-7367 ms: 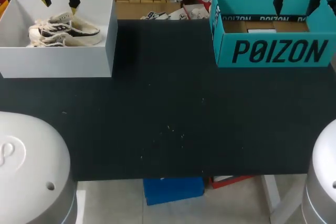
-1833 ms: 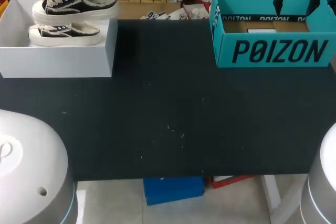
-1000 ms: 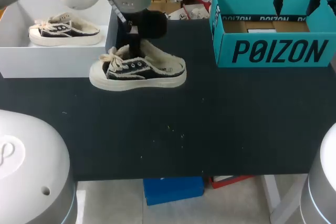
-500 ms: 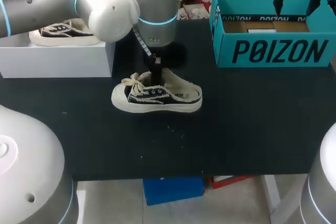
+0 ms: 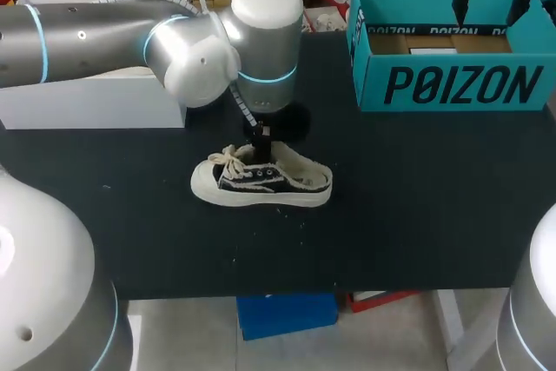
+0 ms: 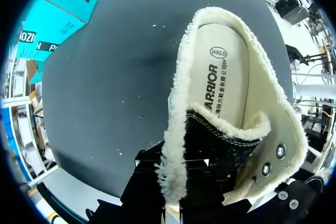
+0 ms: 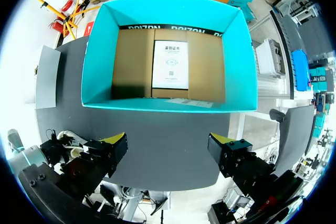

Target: Take the shoe out of the shoebox, open the shoe tongue, remove and reinsert the insole, then place the shoe into the shoebox

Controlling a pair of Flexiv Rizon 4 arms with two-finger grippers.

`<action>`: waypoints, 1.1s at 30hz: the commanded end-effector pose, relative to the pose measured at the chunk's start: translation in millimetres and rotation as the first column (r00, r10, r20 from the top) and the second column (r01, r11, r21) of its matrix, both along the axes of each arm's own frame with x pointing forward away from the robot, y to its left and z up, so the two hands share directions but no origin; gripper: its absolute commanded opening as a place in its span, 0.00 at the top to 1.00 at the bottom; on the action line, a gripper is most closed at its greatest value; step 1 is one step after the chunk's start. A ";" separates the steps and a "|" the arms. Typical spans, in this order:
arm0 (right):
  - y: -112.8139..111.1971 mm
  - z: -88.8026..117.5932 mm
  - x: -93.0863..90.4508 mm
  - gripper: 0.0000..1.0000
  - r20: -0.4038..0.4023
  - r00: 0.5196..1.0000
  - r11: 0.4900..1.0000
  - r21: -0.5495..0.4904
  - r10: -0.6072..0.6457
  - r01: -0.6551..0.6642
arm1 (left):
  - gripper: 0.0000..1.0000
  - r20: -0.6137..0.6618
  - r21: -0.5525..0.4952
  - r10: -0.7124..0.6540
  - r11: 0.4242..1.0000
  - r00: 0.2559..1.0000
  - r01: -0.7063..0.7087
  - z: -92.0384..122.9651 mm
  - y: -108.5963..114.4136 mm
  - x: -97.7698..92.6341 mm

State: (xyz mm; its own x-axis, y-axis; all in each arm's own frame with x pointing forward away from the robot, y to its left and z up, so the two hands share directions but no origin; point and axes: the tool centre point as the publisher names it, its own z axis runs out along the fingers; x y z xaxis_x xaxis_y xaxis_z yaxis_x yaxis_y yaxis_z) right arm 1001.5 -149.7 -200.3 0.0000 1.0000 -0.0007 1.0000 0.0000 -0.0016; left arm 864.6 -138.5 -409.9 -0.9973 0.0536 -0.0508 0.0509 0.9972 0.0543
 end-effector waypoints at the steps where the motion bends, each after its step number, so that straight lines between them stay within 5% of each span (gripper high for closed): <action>1: -0.2 0.2 -0.3 0.00 0.000 1.000 1.000 0.000 0.000 0.000 | 0.69 -0.008 0.000 -0.012 1.000 1.000 0.012 -10.4 -4.0 5.8; 2: -0.2 0.2 -0.3 0.00 0.000 1.000 1.000 0.000 0.000 0.000 | 0.07 -0.008 0.001 -0.020 1.000 1.000 0.020 -8.3 -5.4 5.0; 3: -0.2 0.2 -0.3 0.00 0.000 1.000 1.000 0.000 0.000 0.000 | 0.00 -0.007 0.000 -0.022 1.000 1.000 0.022 -4.3 -5.8 4.4; 21: -0.2 0.2 -0.3 0.00 0.000 1.000 1.000 0.000 0.000 0.000 | 0.00 -0.014 -0.357 -0.027 0.934 1.000 0.021 139.2 24.8 -25.3; 33: -0.2 0.2 -0.3 0.00 0.000 1.000 1.000 0.000 0.000 0.000 | 0.00 -0.069 -0.632 -0.016 0.774 0.997 -0.031 160.0 78.3 -38.9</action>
State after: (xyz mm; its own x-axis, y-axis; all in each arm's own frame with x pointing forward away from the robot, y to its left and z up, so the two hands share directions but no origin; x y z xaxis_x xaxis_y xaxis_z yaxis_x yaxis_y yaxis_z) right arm 1001.4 -149.8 -200.3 0.0001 1.0000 -0.0006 1.0000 -0.0001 -0.0015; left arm 834.4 -95.8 -250.7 -0.9999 0.0156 -0.0031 0.0156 0.9247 -0.3803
